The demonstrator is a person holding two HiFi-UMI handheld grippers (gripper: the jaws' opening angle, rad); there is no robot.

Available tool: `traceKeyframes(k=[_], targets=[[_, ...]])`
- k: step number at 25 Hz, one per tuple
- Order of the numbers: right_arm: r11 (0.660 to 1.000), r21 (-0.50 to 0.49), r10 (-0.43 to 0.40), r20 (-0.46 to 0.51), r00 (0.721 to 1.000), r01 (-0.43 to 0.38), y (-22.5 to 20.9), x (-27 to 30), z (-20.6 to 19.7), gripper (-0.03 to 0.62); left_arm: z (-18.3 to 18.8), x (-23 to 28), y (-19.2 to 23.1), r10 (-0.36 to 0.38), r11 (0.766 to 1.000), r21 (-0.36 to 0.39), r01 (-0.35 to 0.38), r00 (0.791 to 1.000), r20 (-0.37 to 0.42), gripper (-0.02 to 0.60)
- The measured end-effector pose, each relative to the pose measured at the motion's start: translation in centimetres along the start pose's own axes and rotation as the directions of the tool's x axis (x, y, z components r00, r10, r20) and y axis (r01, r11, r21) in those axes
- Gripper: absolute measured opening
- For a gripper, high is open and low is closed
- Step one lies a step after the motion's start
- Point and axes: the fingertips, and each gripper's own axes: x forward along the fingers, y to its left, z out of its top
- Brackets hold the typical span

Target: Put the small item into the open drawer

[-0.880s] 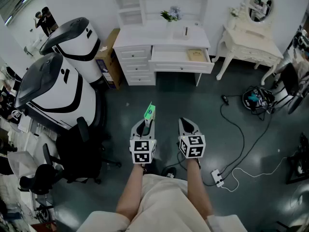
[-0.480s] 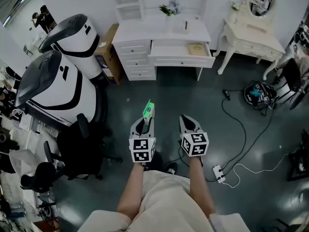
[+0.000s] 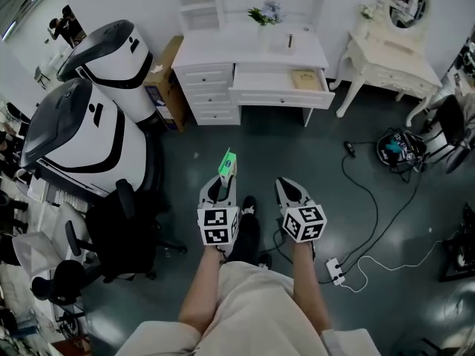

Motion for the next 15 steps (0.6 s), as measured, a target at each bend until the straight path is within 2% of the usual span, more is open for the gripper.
traceKeyframes(k=[7,11,15], targets=[[0.996,0.055,-0.072,-0.005,0.997,0.072,-4.9,2.8,0.1,0.025,0.8,5.8,2.4,-0.010,0.999,-0.046,0.009,1.000,-0.022,0.101],[0.993,0.013,-0.114,-0.051,0.992,0.115,-7.0,5.6,-0.7,0.025,0.2,9.5,3.8,-0.009,0.998,-0.068,0.006,0.999,-0.047,0.101],[0.993,0.029,-0.108,-0.112,0.988,0.112,-8.5,9.2,-1.2,0.025,-0.2,13.7,4.9,-0.022,0.994,-0.105,0.012,0.995,-0.098,0.101]])
